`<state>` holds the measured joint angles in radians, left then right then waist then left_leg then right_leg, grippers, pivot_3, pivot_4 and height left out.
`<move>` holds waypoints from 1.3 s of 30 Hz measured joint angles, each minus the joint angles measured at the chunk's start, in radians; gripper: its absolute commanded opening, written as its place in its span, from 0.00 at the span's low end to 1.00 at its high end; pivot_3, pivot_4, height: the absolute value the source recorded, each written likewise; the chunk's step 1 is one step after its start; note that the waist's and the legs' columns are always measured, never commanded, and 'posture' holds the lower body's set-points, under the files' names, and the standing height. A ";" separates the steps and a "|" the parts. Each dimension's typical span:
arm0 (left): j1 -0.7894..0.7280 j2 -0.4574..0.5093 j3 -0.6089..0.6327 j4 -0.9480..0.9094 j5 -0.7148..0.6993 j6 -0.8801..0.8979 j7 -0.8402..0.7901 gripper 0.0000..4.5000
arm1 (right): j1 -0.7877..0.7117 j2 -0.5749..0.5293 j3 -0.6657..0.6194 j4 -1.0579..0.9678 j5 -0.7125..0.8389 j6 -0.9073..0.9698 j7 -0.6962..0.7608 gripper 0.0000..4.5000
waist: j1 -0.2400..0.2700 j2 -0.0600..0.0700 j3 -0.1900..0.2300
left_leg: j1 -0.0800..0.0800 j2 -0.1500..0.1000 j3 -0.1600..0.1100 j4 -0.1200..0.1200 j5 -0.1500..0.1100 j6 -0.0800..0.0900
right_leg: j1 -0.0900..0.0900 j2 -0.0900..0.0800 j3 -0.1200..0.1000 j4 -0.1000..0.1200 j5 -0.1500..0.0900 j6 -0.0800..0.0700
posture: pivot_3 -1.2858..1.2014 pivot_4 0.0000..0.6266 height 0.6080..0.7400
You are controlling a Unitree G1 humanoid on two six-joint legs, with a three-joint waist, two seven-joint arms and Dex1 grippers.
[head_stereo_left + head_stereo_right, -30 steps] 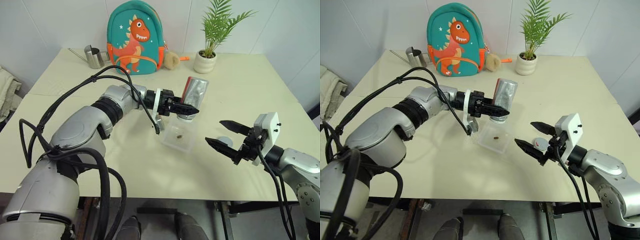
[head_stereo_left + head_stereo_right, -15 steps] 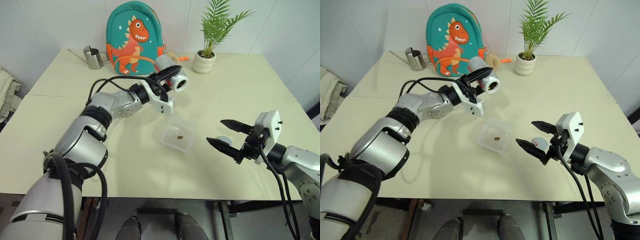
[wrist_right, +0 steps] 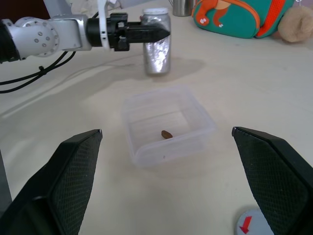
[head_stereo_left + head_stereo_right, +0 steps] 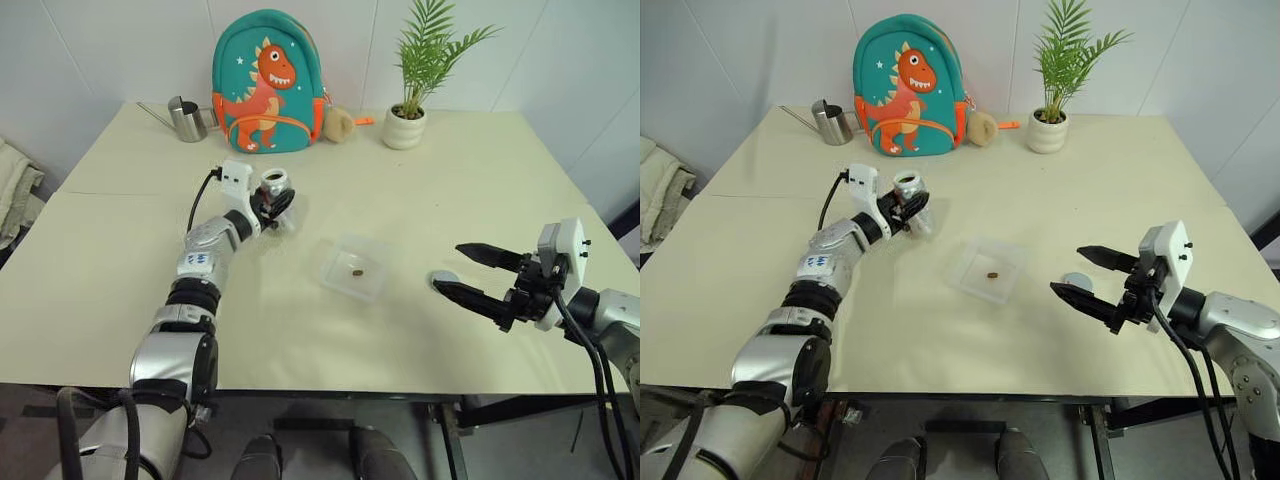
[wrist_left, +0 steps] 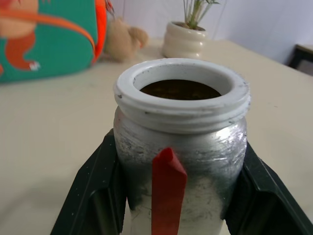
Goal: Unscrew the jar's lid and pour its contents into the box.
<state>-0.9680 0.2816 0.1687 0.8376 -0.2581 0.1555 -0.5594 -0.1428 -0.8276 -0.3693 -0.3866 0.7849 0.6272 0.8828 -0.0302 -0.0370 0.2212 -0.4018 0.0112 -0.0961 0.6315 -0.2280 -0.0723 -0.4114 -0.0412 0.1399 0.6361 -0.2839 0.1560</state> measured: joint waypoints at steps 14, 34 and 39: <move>0.080 0.035 -0.118 -0.153 0.084 0.012 -0.070 0.88 | -0.044 -0.015 0.008 0.012 -0.010 0.009 0.019 1.00 | -0.001 0.000 0.000 | 0.003 0.000 0.001 -0.001 0.002 -0.001 | 0.003 0.000 0.000 -0.004 0.000 -0.001 | 0.52 0.24 1.00; 0.266 0.271 -0.145 -0.555 0.030 0.245 -0.297 0.99 | -0.066 -0.022 0.010 0.040 -0.031 0.004 0.019 1.00 | -0.002 0.000 0.000 | 0.001 0.001 0.001 -0.004 0.002 -0.001 | 0.003 0.000 0.000 -0.009 0.000 -0.001 | 0.52 0.24 1.00; 0.329 0.431 -0.097 -0.598 -0.059 0.327 -0.468 0.99 | -0.057 -0.023 0.003 0.038 -0.033 0.003 0.018 1.00 | -0.014 0.000 0.000 | 0.001 0.002 0.001 -0.005 0.002 -0.001 | 0.002 0.000 0.000 -0.009 0.000 -0.003 | 0.52 0.24 1.00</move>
